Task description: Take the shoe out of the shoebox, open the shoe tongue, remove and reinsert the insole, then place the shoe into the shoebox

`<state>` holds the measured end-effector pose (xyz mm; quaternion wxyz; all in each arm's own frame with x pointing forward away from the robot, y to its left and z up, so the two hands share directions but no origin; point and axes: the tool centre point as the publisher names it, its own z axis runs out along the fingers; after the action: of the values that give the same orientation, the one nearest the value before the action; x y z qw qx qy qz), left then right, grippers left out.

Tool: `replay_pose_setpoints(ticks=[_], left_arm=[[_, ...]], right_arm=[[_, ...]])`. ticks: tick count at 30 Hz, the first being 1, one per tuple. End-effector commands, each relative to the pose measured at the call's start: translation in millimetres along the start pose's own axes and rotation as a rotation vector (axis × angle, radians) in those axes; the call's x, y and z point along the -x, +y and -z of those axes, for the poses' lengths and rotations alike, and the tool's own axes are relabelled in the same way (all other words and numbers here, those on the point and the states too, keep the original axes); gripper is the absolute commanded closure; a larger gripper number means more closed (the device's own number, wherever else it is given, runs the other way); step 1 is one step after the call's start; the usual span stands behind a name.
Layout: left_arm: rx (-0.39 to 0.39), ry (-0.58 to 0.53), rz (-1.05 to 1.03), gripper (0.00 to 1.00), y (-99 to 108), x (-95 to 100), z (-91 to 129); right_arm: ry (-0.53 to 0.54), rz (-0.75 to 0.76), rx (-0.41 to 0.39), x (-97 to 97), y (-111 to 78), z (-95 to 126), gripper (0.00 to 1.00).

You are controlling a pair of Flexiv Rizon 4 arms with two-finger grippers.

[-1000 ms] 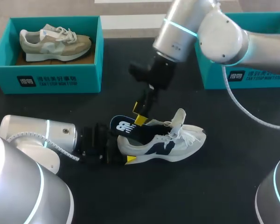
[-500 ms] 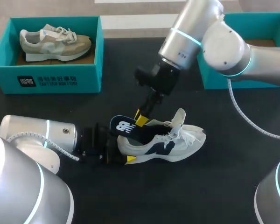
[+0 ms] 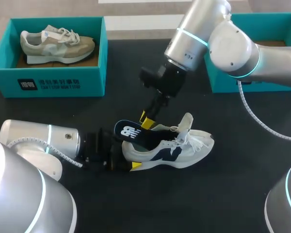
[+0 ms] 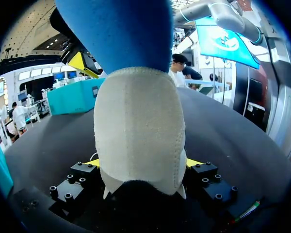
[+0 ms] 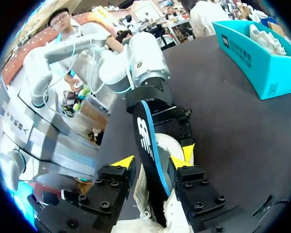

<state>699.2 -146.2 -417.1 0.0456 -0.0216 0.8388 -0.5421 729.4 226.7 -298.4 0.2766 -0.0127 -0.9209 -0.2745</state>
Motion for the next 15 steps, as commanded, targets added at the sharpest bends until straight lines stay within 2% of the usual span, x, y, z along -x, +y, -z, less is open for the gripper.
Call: replay_pose_setpoints(ticks=[1, 15], left_arm=[[0.003, 0.0, 0.0, 1.0, 1, -1.4, 0], [0.003, 0.0, 0.0, 1.0, 1, -1.4, 0]], right_arm=[[0.036, 0.017, 0.01, 10.7, 2.0, -10, 0.58], [0.08, 0.046, 0.04, 8.5, 5.2, -26, 0.59]])
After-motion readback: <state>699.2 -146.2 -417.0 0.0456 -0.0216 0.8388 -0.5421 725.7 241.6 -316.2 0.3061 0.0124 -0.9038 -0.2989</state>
